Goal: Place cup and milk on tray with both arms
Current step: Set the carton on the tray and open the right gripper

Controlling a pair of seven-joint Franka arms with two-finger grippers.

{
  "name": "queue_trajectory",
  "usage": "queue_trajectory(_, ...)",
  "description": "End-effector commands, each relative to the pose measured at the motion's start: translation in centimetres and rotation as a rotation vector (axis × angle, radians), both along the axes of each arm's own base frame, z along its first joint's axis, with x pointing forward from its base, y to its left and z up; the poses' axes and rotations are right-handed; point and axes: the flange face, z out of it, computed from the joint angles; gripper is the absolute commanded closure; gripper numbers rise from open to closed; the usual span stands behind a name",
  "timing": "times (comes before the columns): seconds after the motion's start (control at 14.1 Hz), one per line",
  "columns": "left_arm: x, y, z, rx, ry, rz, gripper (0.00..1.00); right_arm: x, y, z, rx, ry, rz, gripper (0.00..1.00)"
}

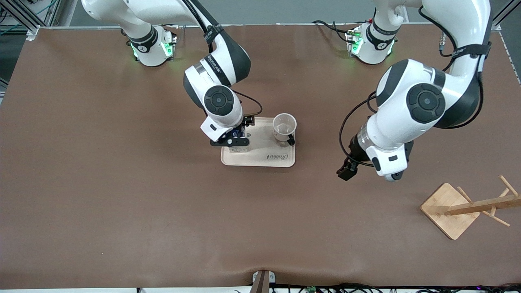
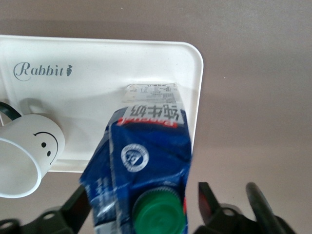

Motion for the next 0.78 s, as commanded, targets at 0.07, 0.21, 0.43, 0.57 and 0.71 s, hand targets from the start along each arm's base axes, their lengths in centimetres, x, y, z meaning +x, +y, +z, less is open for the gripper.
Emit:
queue_trajectory(0.07, -0.2, 4.2, 3.0, 0.044, -0.003, -0.125, 0.0, 0.4, 0.6, 1.4, 0.018, -0.009, -0.015, 0.0)
queue_trajectory(0.21, -0.3, 6.0, 4.2, 0.052, -0.01, -0.2, 0.0, 1.4, 0.4, 3.0, 0.042, -0.03, -0.021, 0.0)
queue_trajectory(0.43, -0.7, 9.1, 5.6, 0.082, 0.003, -0.337, 0.0, 3.7, -0.8, 7.1, 0.085, -0.049, -0.053, 0.0)
queue_trajectory(0.57, -1.1, 10.8, 7.0, 0.107, -0.006, -0.411, 0.0, 5.8, -3.7, 10.1, 0.082, -0.019, -0.092, 0.0)
queue_trajectory(0.71, -1.4, 12.1, 7.9, 0.117, -0.001, -0.434, 0.0, 7.2, -6.1, 13.4, 0.083, -0.02, -0.114, 0.0)
